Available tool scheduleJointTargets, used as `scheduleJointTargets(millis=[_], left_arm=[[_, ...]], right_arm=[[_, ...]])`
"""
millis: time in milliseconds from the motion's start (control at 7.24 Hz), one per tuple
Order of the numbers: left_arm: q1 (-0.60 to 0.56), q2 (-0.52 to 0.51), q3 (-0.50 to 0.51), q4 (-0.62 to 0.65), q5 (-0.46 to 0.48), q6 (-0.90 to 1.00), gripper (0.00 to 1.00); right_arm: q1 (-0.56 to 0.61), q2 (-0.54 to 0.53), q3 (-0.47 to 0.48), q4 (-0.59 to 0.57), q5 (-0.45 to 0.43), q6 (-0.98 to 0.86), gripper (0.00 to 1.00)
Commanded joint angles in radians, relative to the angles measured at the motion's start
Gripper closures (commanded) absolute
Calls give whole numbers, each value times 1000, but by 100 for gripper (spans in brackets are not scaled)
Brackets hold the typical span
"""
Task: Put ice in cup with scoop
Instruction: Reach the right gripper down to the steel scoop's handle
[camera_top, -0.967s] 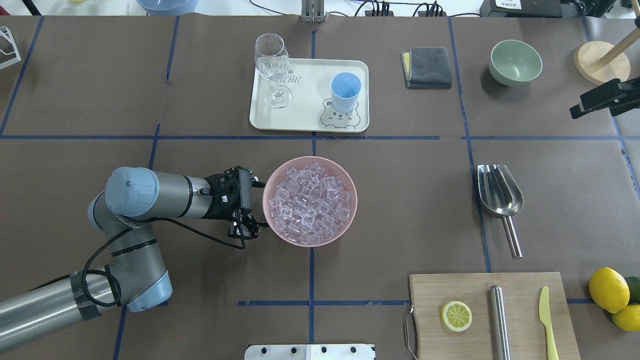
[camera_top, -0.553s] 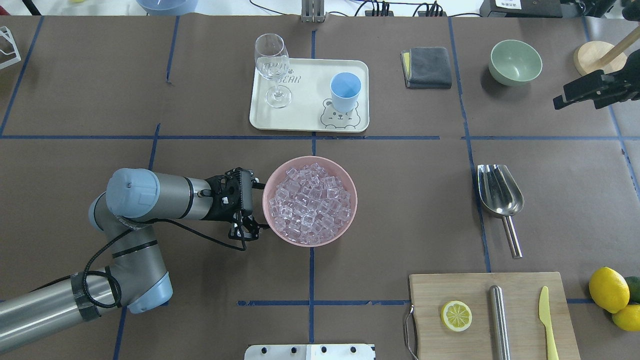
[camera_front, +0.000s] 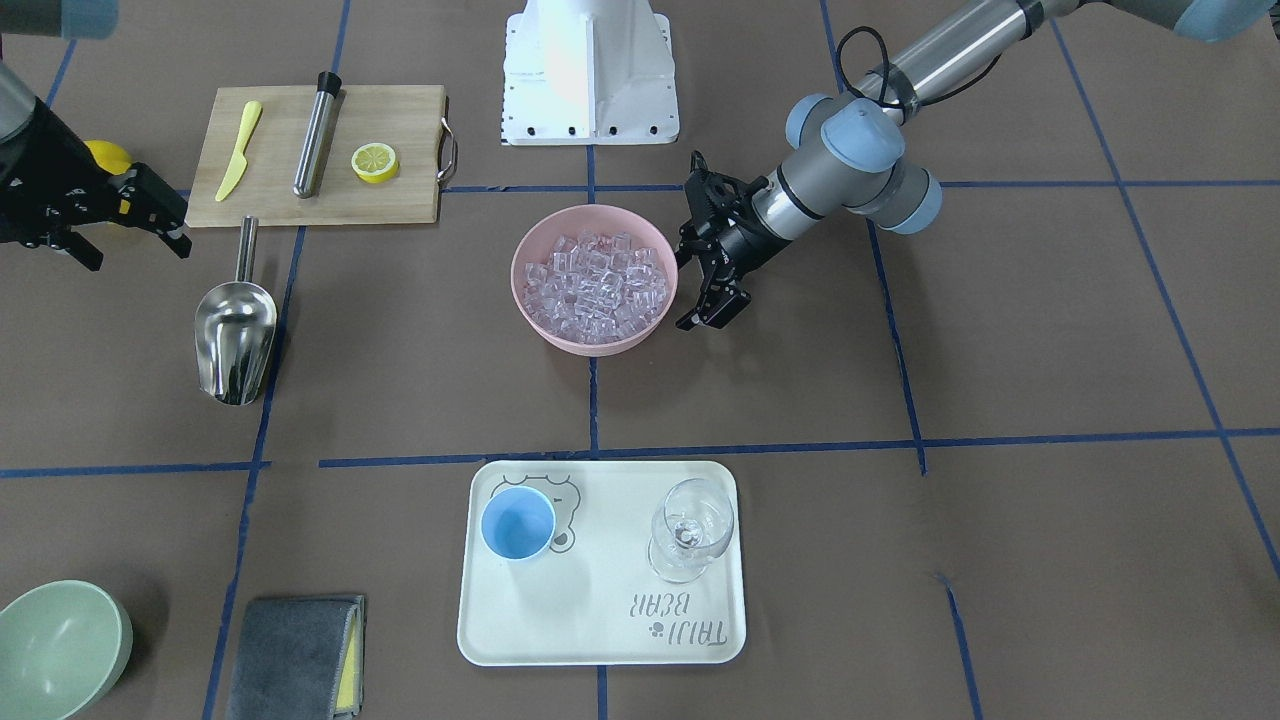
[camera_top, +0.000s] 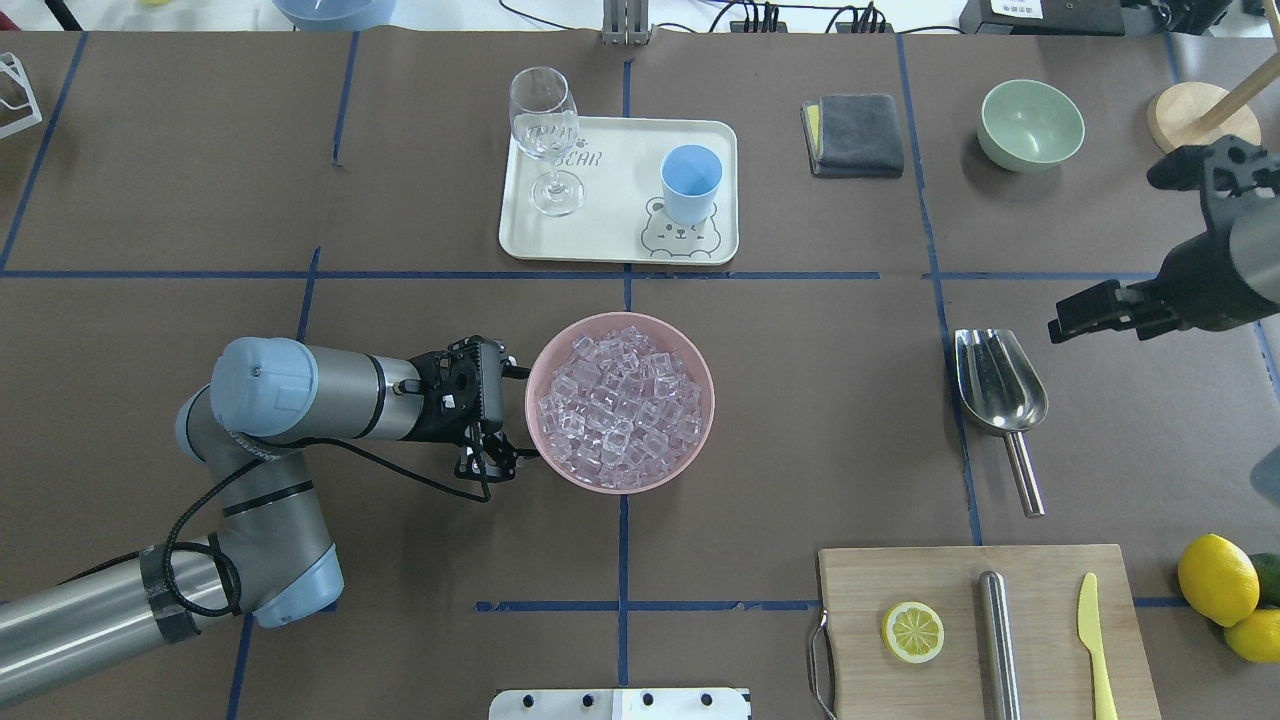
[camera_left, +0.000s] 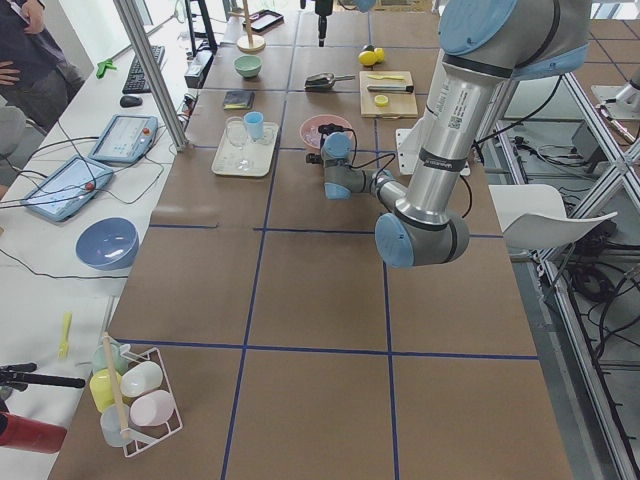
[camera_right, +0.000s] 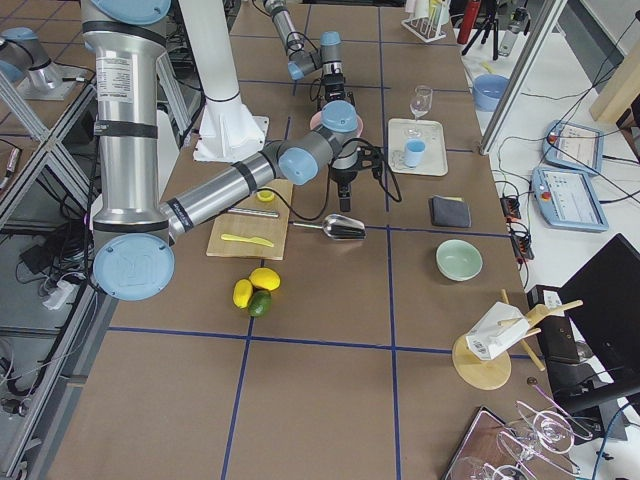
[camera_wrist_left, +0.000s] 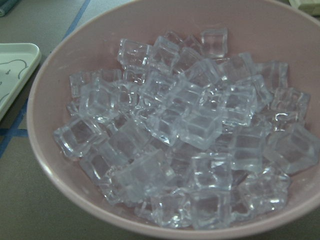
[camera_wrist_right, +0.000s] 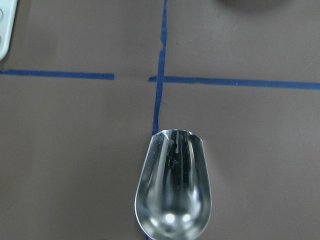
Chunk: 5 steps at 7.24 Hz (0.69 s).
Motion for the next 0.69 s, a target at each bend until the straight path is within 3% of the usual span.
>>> scheduleJointTargets(millis=[0, 138, 553], left_arm=[[0, 2, 1, 0, 1, 1, 0], [0, 4, 0, 0, 0, 3, 0], [0, 5, 0, -2, 0, 3, 0]], right_arm=[[-109, -100, 12, 77, -40, 31, 0], [-170, -122, 7, 142, -62, 105, 0], [-304, -126, -23, 155, -149, 182, 1]])
